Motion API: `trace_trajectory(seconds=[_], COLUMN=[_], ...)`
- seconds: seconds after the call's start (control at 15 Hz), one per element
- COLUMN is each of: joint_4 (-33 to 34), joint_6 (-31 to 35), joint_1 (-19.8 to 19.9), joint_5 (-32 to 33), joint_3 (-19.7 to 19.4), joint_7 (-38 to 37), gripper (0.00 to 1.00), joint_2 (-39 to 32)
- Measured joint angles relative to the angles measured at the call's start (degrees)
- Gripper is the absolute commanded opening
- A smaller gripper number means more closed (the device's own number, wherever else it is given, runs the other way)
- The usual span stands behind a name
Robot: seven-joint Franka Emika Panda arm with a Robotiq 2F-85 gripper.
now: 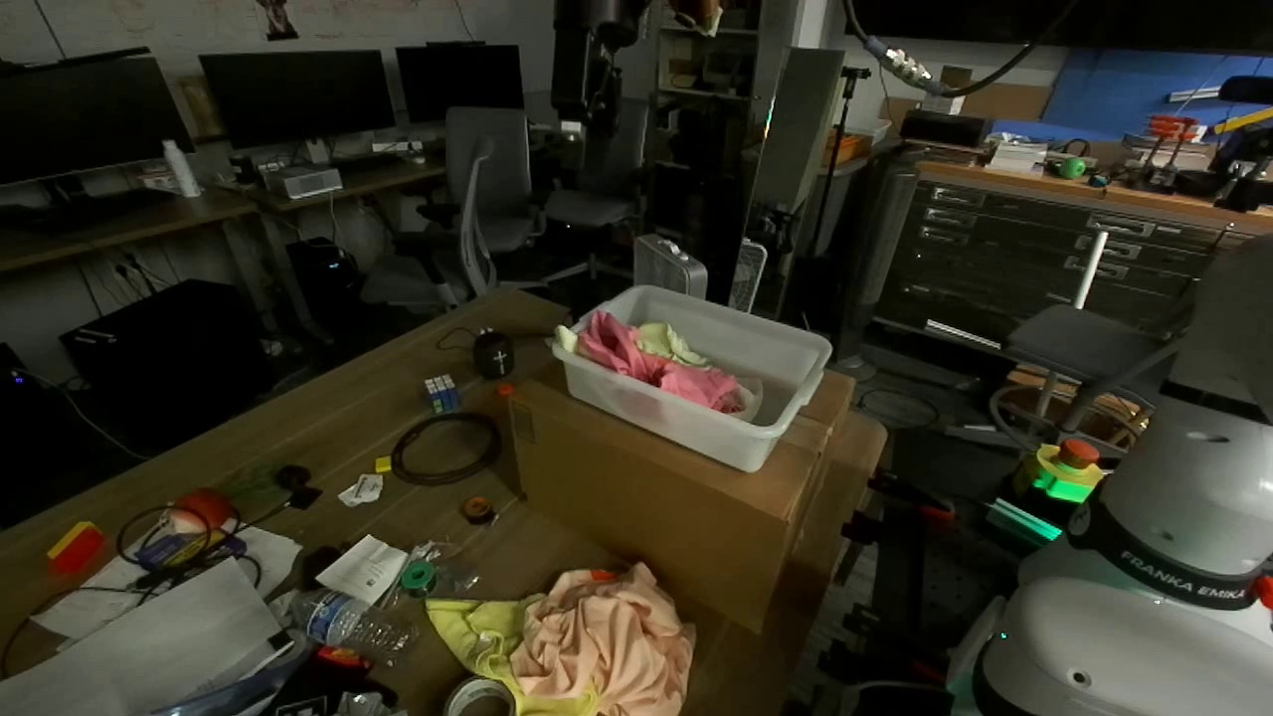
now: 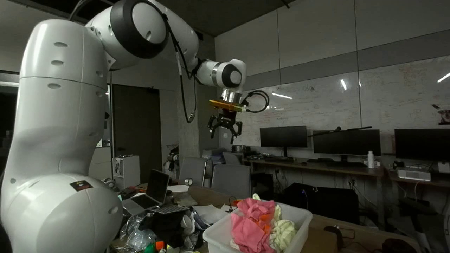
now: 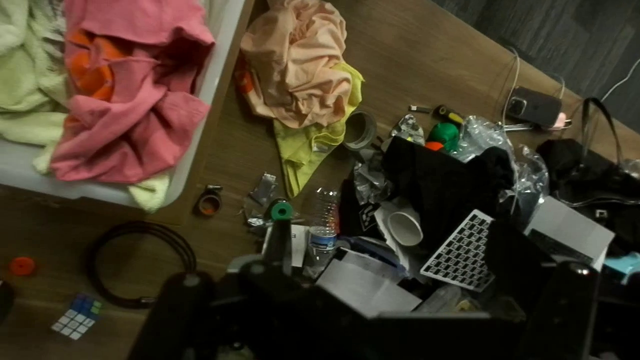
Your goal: Pick up the fabrics from the plastic dish and put them on the table. Pick up the plastic dish from the box and put it on the table.
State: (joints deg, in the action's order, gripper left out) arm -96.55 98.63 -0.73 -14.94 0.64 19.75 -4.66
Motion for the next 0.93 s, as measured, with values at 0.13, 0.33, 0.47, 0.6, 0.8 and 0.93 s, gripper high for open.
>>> trace_trajectory(seconds=[0.13,0.33,0.47,0.6,0.8,0.93], joint_4=[-0.9,-3.0,-4.7,-6.3,-8.3,-9.4], joint_6=[1.1,2.6,3.5,4.0,4.2,4.2], joint_1=[1.4,3.1,4.0,4.7,5.7,6.4], joint_5=[0.3,0.3,0.3,0.3,0.2,-0.1], joint_3=[-1.0,-2.2,-2.7,-3.1,-3.5,-3.6], joint_7=[0.2,1.2,2.4,3.9,7.0,9.7], gripper=[1.00,1.00,1.00,1.00,1.00,1.00], joint_2=[0.0,-0.1,-0.3,-0.8,-1.9,-2.9])
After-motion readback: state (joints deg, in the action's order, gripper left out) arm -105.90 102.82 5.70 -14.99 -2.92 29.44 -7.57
